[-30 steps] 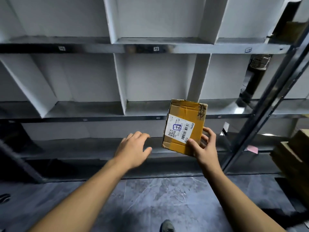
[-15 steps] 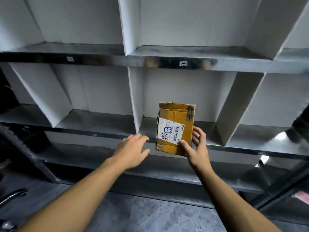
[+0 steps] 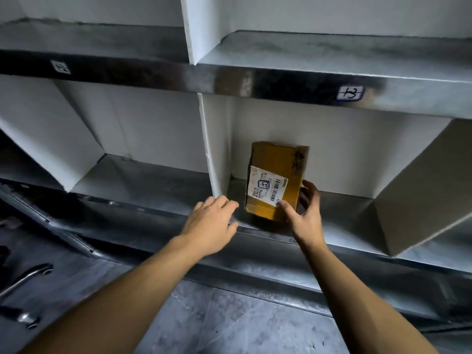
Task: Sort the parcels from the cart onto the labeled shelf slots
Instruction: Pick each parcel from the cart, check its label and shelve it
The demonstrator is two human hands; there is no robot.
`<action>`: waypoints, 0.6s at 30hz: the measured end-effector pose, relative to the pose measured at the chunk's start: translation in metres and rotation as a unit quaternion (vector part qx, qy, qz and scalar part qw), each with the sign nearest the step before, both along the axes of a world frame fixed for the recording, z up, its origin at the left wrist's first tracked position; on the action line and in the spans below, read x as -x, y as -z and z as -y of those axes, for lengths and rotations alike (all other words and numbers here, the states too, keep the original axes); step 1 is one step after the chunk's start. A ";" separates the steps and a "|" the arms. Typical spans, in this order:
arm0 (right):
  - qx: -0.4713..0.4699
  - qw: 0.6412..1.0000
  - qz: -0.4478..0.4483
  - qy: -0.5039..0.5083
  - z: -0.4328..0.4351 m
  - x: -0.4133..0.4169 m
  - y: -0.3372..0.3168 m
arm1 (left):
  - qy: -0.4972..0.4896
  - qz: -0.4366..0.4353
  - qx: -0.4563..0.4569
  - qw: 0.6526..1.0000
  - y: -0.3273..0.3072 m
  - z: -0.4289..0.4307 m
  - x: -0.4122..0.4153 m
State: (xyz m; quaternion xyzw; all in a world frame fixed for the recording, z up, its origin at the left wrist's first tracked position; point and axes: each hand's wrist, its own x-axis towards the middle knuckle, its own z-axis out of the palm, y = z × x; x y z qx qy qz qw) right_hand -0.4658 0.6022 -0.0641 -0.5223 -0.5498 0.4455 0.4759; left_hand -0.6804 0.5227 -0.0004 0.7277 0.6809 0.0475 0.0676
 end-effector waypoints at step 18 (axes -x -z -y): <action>0.036 0.997 0.064 0.002 -0.044 0.035 0.026 | 0.038 0.062 0.011 0.997 0.024 -0.018 0.030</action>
